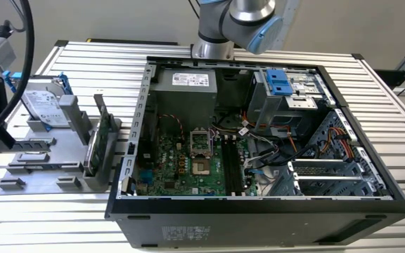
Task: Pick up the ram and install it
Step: 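Pick up the ram and move it above insertion slot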
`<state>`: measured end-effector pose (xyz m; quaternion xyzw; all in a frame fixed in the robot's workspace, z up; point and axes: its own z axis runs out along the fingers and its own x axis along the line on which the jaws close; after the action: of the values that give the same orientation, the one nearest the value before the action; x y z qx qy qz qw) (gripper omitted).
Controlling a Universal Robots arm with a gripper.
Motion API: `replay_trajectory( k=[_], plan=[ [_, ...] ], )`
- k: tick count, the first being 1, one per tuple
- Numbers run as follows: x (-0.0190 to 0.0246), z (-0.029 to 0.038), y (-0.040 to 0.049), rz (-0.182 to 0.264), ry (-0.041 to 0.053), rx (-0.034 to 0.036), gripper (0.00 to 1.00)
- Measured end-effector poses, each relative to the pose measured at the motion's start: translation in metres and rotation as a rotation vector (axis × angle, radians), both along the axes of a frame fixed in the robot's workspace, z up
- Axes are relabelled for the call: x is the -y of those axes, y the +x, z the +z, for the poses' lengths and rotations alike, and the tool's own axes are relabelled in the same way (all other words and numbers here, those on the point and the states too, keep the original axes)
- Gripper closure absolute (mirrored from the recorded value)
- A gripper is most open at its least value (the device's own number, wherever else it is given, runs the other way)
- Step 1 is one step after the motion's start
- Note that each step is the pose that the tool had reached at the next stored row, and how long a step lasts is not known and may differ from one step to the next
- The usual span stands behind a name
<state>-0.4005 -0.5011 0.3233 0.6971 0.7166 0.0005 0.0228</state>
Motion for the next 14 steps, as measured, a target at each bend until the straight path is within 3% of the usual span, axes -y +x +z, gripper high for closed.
replay_trajectory(
  k=[14],
  plan=[
    [0.0000,0.0086,0.0000,0.000,-0.0001,-0.0002,1.00]
  ],
)
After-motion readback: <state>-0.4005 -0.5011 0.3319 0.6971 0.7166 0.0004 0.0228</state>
